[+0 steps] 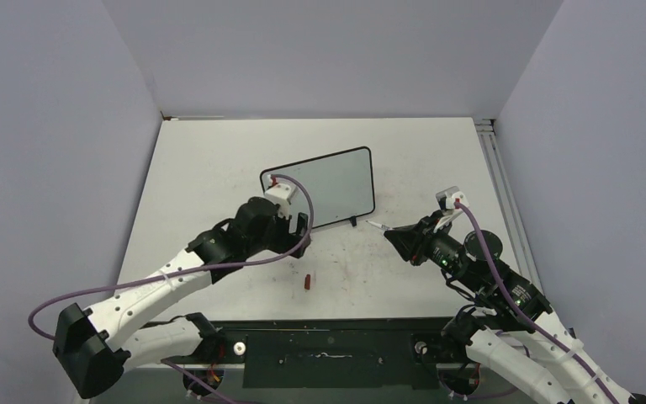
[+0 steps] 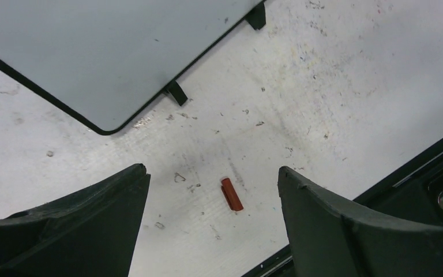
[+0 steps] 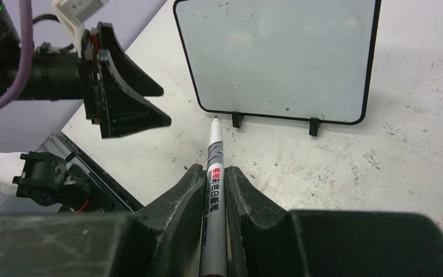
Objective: Write a sentence on the whiteboard
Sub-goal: Place the pen cap at the center of the board, then write a sentence on the whiteboard.
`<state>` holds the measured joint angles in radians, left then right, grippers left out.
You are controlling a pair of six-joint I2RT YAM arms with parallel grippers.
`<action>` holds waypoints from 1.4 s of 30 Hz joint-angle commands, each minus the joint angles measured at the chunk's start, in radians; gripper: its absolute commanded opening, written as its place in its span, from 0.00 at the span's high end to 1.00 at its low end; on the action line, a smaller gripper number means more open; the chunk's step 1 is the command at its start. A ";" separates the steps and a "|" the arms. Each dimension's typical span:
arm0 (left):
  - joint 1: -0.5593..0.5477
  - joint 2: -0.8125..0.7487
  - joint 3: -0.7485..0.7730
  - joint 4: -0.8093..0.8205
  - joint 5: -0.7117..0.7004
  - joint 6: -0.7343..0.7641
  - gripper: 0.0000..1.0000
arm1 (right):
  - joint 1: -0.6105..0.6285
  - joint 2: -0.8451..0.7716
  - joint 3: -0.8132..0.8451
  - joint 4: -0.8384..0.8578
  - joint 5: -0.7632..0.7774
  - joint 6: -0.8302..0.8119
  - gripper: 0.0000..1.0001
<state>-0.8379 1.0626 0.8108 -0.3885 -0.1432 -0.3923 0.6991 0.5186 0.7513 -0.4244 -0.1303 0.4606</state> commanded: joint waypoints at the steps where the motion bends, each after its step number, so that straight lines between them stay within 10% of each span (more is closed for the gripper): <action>1: 0.151 -0.045 0.084 -0.085 0.159 0.124 0.20 | -0.005 -0.009 0.000 0.036 0.019 0.016 0.95; 16: 0.792 0.037 0.072 0.226 0.817 0.114 0.20 | -0.006 0.010 -0.013 0.081 -0.039 0.028 0.95; 30: 0.812 0.333 0.221 0.370 0.956 0.196 0.34 | -0.005 0.001 -0.047 0.112 -0.059 0.038 0.95; 42: 0.816 0.431 0.243 0.475 1.054 0.181 0.71 | -0.004 0.010 -0.061 0.126 -0.066 0.044 0.95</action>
<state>-0.0307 1.4963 1.0149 -0.0113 0.8436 -0.2214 0.6991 0.5198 0.6930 -0.3614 -0.1879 0.4919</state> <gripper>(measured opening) 0.329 0.161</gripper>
